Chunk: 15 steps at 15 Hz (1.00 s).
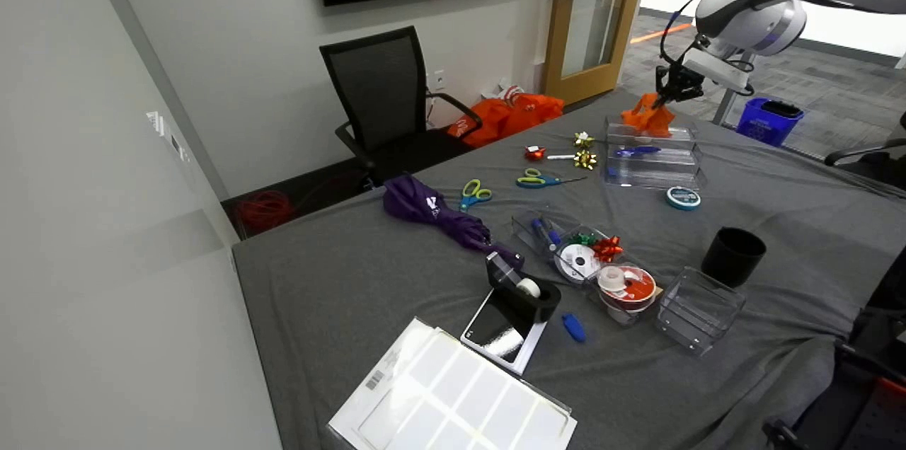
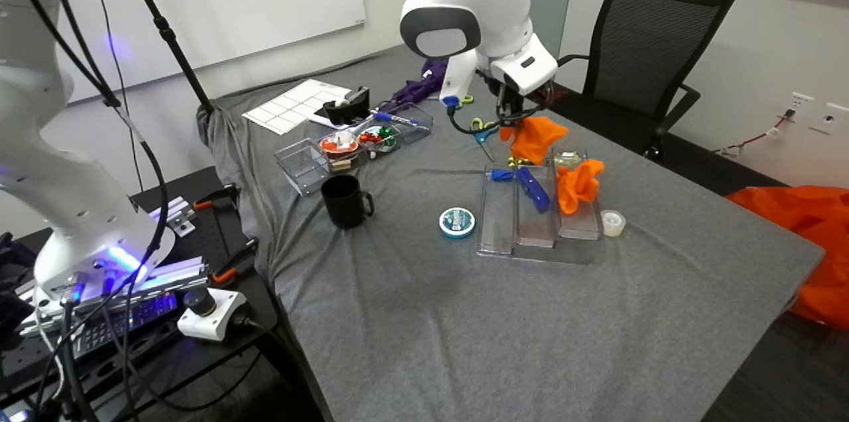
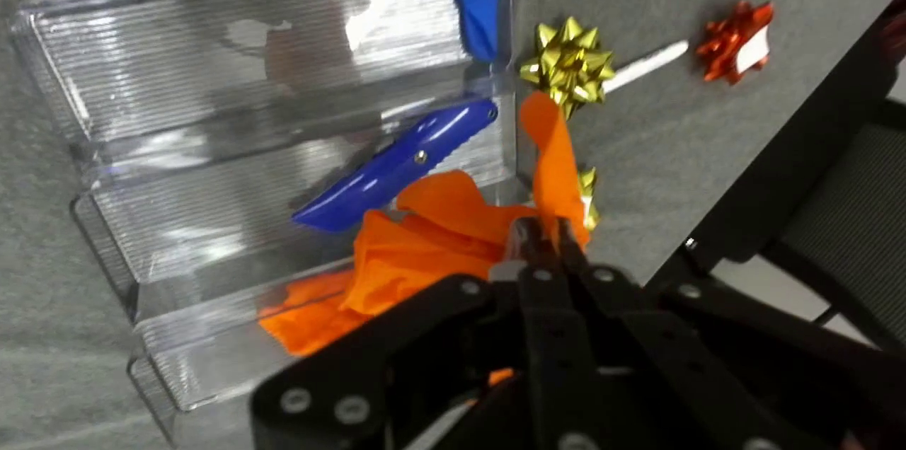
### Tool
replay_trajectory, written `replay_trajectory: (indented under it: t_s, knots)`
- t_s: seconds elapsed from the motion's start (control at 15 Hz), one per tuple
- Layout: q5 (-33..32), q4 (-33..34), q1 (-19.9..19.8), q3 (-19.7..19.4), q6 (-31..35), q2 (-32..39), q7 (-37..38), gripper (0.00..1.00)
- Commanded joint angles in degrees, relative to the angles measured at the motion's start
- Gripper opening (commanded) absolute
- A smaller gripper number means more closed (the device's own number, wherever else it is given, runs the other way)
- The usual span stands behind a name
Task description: Pick up the orange thing from the stairs and put it into the clear box
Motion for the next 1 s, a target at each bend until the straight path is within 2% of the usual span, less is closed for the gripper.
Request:
replay_trajectory:
  t_s: [0.0, 0.13, 0.27, 0.33, 0.47, 0.8, 0.93]
  knots:
    - [5.65, -13.1, -4.59, 4.33, -4.07, -8.55, -13.57, 0.0]
    - [8.15, -17.6, -6.08, 4.42, -7.85, -11.41, -20.52, 0.0]
    - [9.86, -20.43, -6.2, 2.76, -9.57, -13.1, -25.88, 0.0]
    - [8.6, -14.45, -3.52, 1.09, -8.64, -8.74, -21.09, 0.01]
    - [9.5, -17.23, -4.15, 0.62, -9.13, -10.54, -24.2, 0.01]
    - [9.52, -18.05, -4.12, 0.6, -9.26, -11.16, -24.63, 0.0]
    - [7.78, -20.83, -4.1, 0.74, -14.46, -13.5, -28.04, 0.0]
